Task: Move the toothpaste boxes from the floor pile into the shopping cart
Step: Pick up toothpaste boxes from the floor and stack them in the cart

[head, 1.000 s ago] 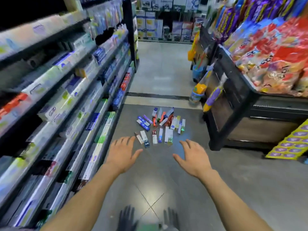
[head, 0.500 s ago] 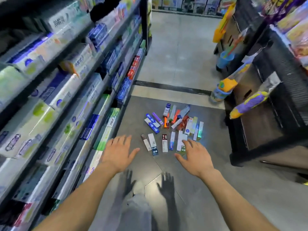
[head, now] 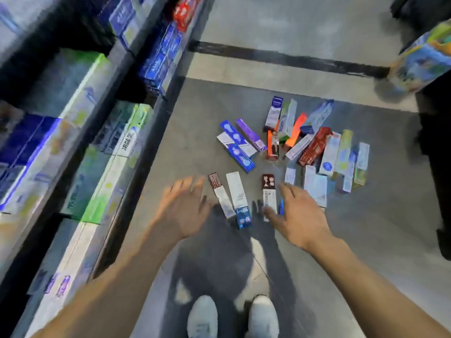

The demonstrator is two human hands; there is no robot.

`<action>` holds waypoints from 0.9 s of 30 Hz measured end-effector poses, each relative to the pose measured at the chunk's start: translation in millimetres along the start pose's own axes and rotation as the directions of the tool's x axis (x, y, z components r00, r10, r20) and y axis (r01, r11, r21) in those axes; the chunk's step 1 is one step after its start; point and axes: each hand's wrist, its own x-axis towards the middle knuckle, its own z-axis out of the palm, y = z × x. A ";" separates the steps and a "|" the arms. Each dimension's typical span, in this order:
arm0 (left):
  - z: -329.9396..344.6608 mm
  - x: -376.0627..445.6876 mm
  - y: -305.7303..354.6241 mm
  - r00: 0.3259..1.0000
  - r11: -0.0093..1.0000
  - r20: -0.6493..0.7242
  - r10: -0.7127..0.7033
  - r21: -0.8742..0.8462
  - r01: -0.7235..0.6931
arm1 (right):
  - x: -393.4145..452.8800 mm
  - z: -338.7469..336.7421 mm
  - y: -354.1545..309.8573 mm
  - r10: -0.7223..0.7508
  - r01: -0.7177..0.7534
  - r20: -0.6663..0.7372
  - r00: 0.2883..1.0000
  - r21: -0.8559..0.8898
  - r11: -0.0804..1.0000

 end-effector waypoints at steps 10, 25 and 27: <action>240.6 131.4 -43.3 0.995 0.997 -0.103 -0.001 -0.078 -0.007 | 165.9 223.7 29.4 -0.030 0.031 -0.028 0.999 0.013 0.999; 273.3 146.3 -23.8 0.986 0.912 -0.107 -0.131 -0.403 0.077 | 201.0 266.7 7.8 0.186 -0.187 0.033 0.982 0.319 0.929; 274.8 148.6 -4.5 0.968 0.793 -0.055 -0.244 -0.587 0.166 | 197.0 268.5 6.8 0.197 -0.186 -0.003 0.980 0.314 0.931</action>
